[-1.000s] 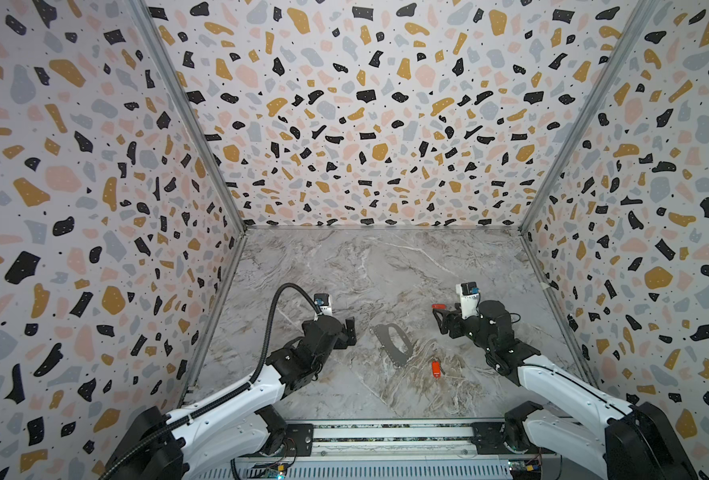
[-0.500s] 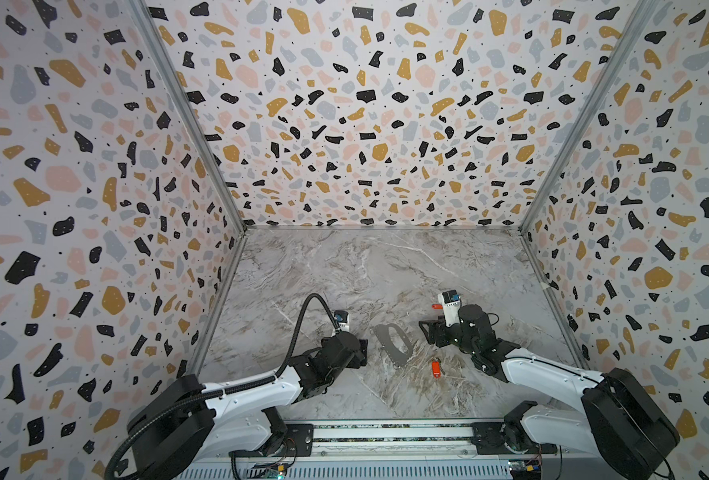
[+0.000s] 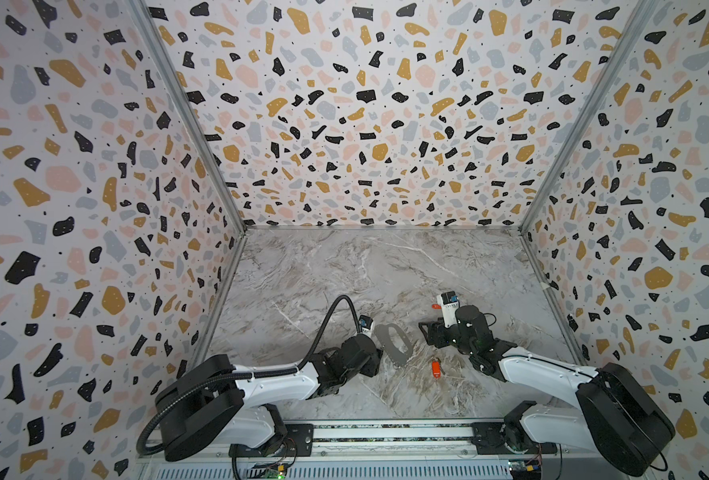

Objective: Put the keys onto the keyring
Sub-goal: 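Move left gripper to the steel plate while right gripper approaches a red-tag key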

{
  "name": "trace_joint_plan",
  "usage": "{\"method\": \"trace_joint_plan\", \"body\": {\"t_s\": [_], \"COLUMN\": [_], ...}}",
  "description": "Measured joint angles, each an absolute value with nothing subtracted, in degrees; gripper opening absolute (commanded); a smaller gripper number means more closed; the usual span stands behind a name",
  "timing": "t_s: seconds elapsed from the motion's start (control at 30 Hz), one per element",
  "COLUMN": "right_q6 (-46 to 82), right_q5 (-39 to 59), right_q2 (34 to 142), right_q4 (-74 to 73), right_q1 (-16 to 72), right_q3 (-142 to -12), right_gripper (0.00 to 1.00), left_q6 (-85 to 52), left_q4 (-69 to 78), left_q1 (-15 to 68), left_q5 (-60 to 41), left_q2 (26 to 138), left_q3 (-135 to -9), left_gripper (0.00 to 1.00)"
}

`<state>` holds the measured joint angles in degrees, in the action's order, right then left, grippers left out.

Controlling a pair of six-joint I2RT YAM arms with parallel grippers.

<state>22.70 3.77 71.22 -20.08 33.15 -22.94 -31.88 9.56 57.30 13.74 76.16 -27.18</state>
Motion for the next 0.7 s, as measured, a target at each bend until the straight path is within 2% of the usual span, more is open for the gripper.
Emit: {"method": "trace_joint_plan", "body": {"t_s": [0.23, 0.7], "right_q6": [22.90, 22.87], "right_q5": [3.05, 1.63], "right_q2": [71.11, 67.96], "right_q4": [-20.05, -19.51], "right_q1": [33.19, 33.23], "right_q3": [-22.94, -22.44], "right_gripper": [0.74, 0.74], "left_q6": [-28.73, -27.57], "left_q4": [10.98, 16.05], "left_q1": [57.41, 57.45], "left_q5": [11.92, 11.07], "left_q2": [79.72, 87.48], "left_q3": [-29.28, -30.09], "left_gripper": [0.48, 0.34]}}
